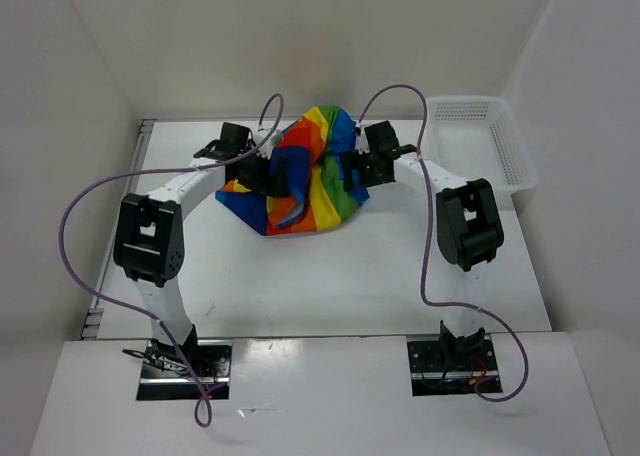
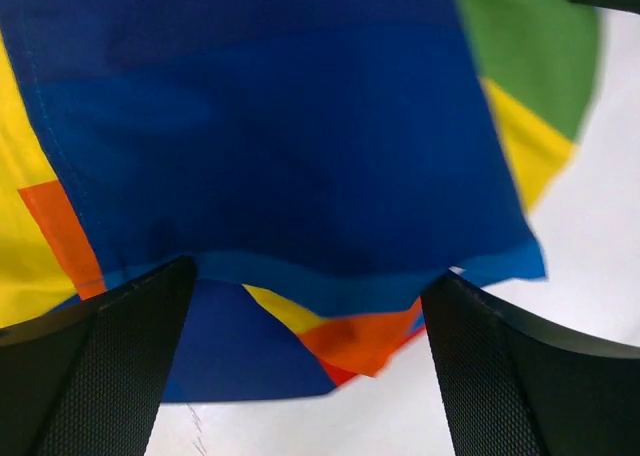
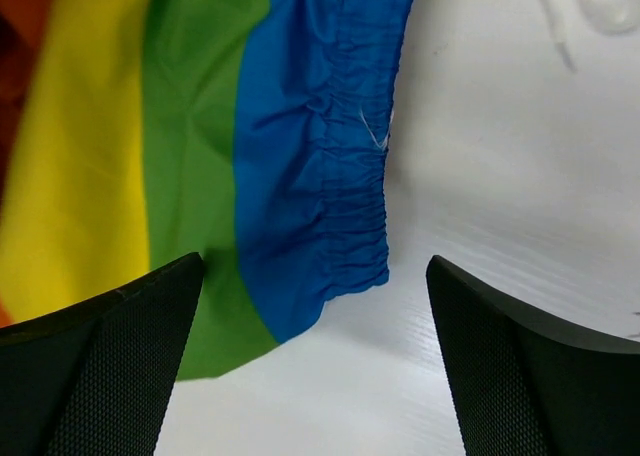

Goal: Fold and stack the shorts
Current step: Move the shorts to the center of the board, then flatten the shorts out

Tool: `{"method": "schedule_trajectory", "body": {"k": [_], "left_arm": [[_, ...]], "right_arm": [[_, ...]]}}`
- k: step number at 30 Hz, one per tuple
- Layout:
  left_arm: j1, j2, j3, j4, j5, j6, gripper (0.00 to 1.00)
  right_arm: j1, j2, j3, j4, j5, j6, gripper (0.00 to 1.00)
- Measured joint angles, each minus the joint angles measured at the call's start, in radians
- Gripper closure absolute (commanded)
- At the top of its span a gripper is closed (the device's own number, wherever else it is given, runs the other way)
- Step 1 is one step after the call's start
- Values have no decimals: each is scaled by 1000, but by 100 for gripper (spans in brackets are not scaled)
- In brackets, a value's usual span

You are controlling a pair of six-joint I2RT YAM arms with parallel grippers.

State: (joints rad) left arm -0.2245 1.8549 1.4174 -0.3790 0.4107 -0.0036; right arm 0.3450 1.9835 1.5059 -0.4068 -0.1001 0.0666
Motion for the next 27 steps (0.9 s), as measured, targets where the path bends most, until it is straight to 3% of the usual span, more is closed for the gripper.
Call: {"method": "schedule_trajectory", "body": {"k": [3,4,5,6,7,8,9,11,13,18,21,22,24,27], "left_arm": [[-6,63,3,26,-27,0,1],[-9,83,6,35,-33,0,7],[-14,102,15,38,-36,-1,16],[-18,121,28,43,-39,-1,25],[-21,135,39,47,-41,-5,47],[-23,149,58,47,-36,-7,59],[-24,164,81,50,-26,-1,74],[-26,182,121,59,-1,0,100],[-27,197,166,61,20,-1,100],[-4,281,402,54,9,-1,100],[48,356,615,95,-100,5,28],[71,377,679,113,-151,4,14],[116,394,752,156,-235,2,1],[184,374,744,169,-280,0,0]], "right_arm": [[3,41,-16,14,6,7,13],[6,47,-23,21,11,6,16],[10,54,-27,26,18,6,22],[14,63,-27,30,23,6,36],[19,71,-27,38,30,2,46],[23,77,-27,45,35,0,55],[26,84,-27,49,39,-2,74],[28,89,-35,61,46,0,90],[28,89,-42,70,51,-4,100],[27,54,-84,78,22,-55,100],[28,13,-121,59,-31,-93,100],[28,-1,-128,43,-56,-103,100],[28,-19,-131,29,-101,-119,100],[28,-40,-127,10,-179,-136,100]]}}
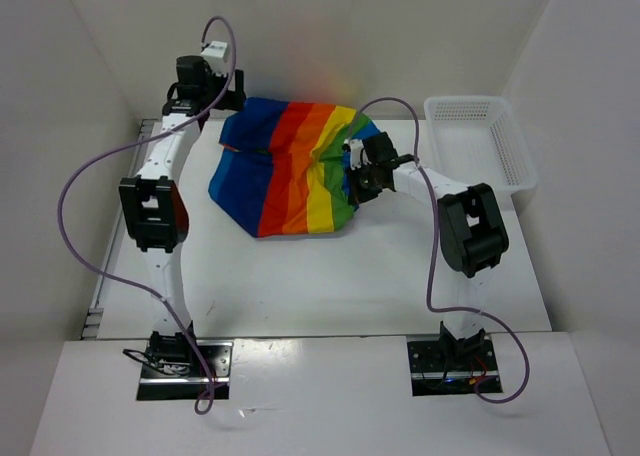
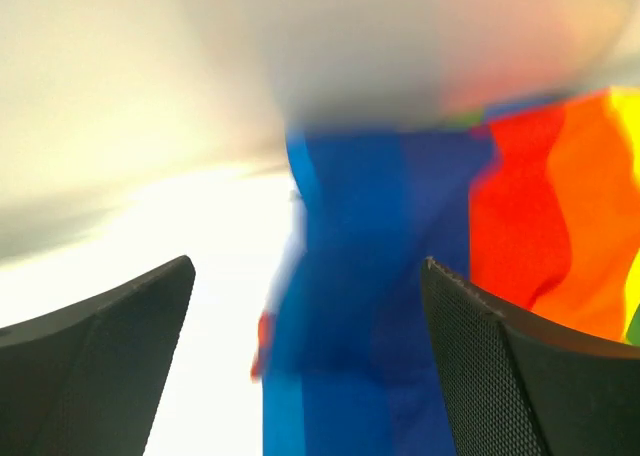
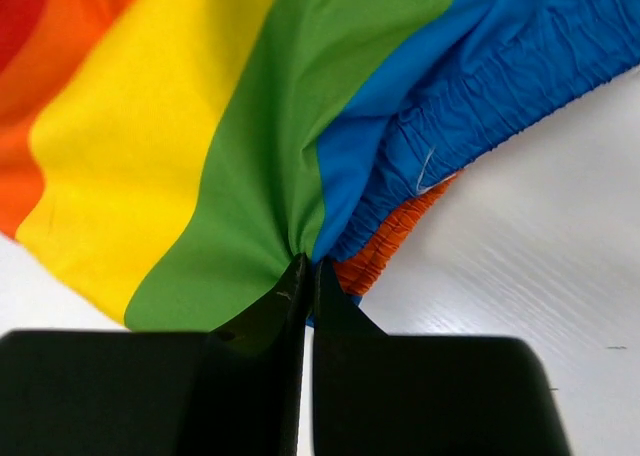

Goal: Fold and stack the shorts
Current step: Flatten the shorts out

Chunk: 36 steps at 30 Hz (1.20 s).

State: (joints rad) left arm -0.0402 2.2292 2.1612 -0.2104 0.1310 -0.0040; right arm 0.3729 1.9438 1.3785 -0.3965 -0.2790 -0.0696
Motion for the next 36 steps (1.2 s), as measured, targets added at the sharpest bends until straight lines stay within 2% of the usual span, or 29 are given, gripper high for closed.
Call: {"method": "schedule_trajectory", "body": {"k": [3,7,11,15,19,21,22,24,25,26,31,36], "left_arm": [[46,-76,-137,-50,44,1,0],[112,-225,-436,-129,109,0,0],[164,-296,-661,-174,109,0,1],[169,-294,-788,-203,109,0,2],[158,-268,-800,-193,115,0,1],[154,-249,-797,-175,121,1,10],[151,-242,-793,-167,121,0,29],[145,-236,-785,-150,145,-4,57],[144,-233,-785,-148,164,-4,76],[142,-233,-785,-155,184,-3,99],[126,-309,-800,-225,269,0,100],[125,-612,-798,-449,318,0,100]], "right_arm": [[0,-5,20,-17,-50,-9,100],[-1,-6,29,-19,-72,-23,100],[-7,-6,29,-31,-106,-40,100],[-10,-6,29,-53,-139,-66,100],[-11,-6,29,-64,-153,-90,100],[-11,-6,29,-66,-156,-102,100],[-11,-6,29,-68,-156,-108,100],[-11,-6,30,-72,-159,-121,100],[-11,-6,30,-75,-163,-131,100],[-11,-6,32,-82,-167,-139,100],[-12,-26,62,-171,-200,-251,100],[-19,-175,61,-348,-231,-410,100]]}}
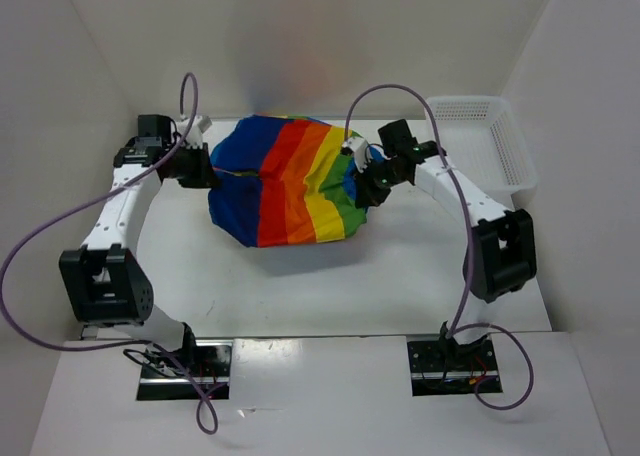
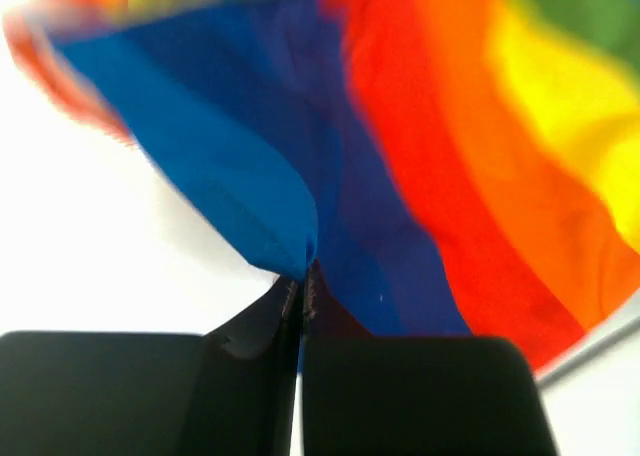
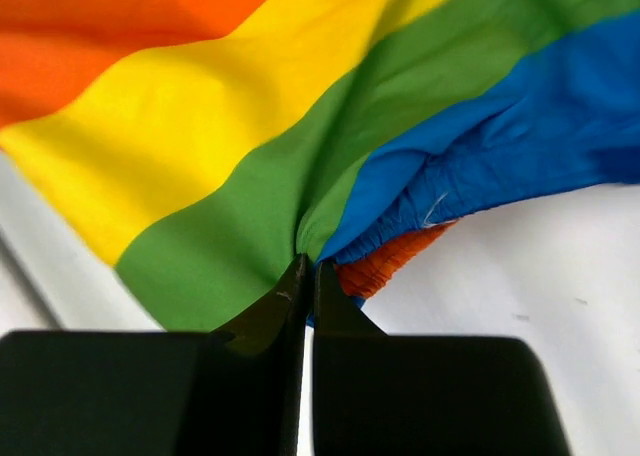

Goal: Fold and stack the shorts
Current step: Flatten the shorts out

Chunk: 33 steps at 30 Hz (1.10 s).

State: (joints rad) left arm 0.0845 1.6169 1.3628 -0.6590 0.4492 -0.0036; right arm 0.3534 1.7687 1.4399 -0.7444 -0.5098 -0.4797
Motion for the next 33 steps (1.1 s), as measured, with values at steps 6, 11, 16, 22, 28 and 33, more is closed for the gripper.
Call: {"method": "schedule_trajectory", "body": {"k": [6,11,16,22,28,33], "left_arm": [[0,28,197,-38,45,5,62],[-9,348,293,48,-6,3,20],[-25,378,163,32,-102,-1,14],[-31,153,79,-61,-78,0,4],[-41,148,-5,-248,45,0,0],[-50,89,-227,-216,-54,0,0]], "right_arm": [[-51,-63,39,3,-54,114,97],[-126,185,172,168,17,321,38],[-119,275,171,190,110,364,23],[-129,228,171,187,120,379,19],[-164,140,103,150,95,372,15],[-164,69,11,115,83,363,12]]}}
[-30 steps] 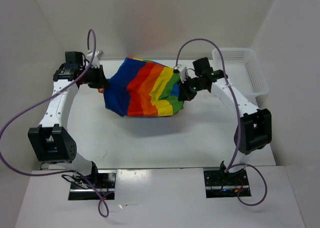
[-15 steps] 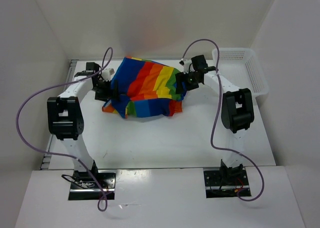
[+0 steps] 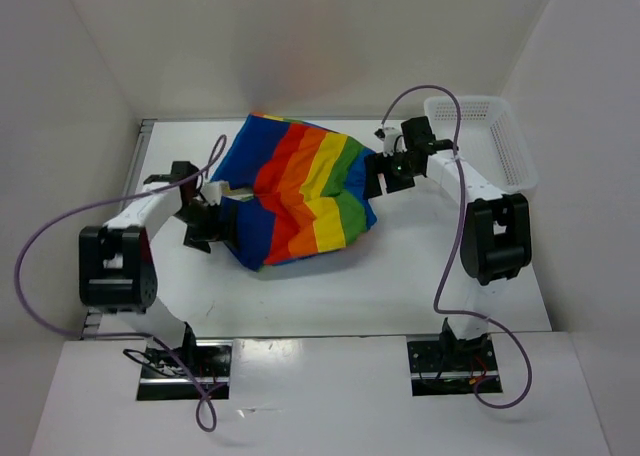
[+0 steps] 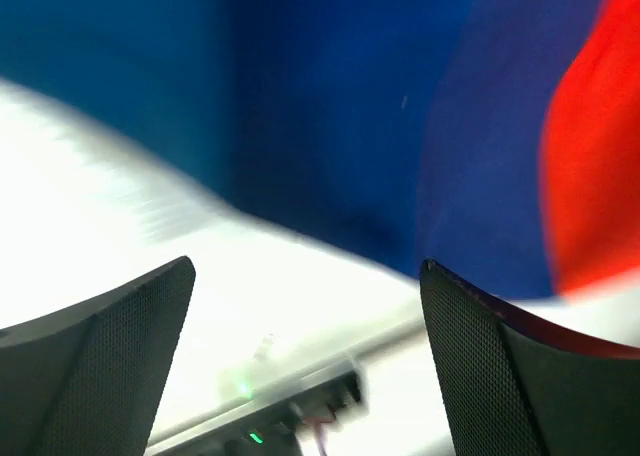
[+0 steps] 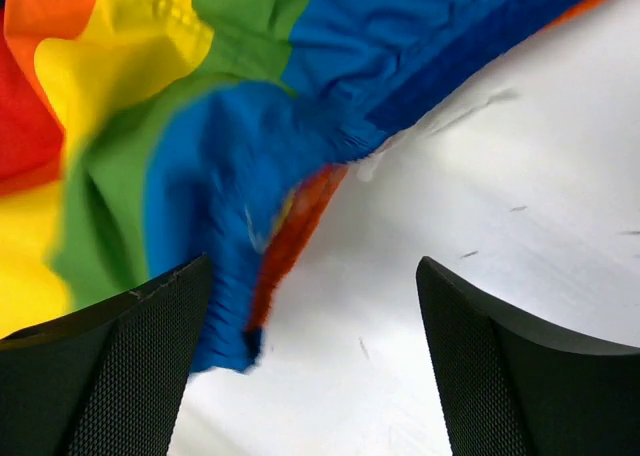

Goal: Fold and stack the shorts
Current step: Flatten the shorts out

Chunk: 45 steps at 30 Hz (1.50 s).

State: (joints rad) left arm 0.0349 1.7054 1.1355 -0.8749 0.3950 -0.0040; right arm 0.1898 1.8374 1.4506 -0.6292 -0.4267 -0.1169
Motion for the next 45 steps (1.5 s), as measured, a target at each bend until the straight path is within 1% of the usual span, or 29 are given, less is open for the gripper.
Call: {"method": "schedule_trajectory", "body": {"k": [4,7,9,10,11,13,15,17,19,21,24,25,27,28,31,32,33,44,45], "left_arm": [[-21,-315,-106,144,-121,-1,0],[-101,-550,-215,267,-196,1,0],[-179,-652,-322,308,-242,1,0],[-216,-671,-369,317,-260,2,0],[-242,-652,-394,316,-276,2,0],[-257,-543,-389,317,-310,1,0],[-240,-378,-323,301,-322,1,0],[-207,-257,-245,305,-318,1,0],[-170,-225,-207,315,-301,0,0],[-137,-233,-192,307,-278,1,0],[-79,-241,-186,297,-217,0,0],[-66,-238,-186,291,-198,0,0],[-42,-223,-186,285,-166,0,0],[-34,-209,-186,283,-153,0,0],[-24,-153,-185,284,-126,0,0],[-19,-134,-184,284,-119,0,0],[-16,-117,-184,283,-115,0,0],[45,-44,-154,292,-93,-2,0],[48,-34,-145,289,-85,-3,8]], "right_arm": [[0,-18,-27,-18,-43,2,12],[0,-24,-38,-19,-90,-2,12],[0,-32,-60,-21,-107,-30,12],[0,-39,-77,-27,-109,-47,12],[0,-47,-98,-36,-108,-70,12],[0,-67,-158,-49,-93,-118,12],[6,-96,-233,-60,-56,-146,12],[28,-118,-297,-67,10,-166,12],[71,-129,-333,-68,54,-176,12],[112,-130,-346,-60,78,-180,15],[147,-130,-365,-28,101,-173,30],[148,-127,-371,-18,106,-169,39],[148,-118,-376,0,113,-164,49],[149,-109,-376,9,120,-164,61],[153,-76,-376,39,139,-160,84],[153,-69,-374,42,141,-153,98],[153,-68,-371,43,142,-155,100],[153,-58,-342,50,134,-162,100],[154,-54,-335,50,132,-164,100]]}}
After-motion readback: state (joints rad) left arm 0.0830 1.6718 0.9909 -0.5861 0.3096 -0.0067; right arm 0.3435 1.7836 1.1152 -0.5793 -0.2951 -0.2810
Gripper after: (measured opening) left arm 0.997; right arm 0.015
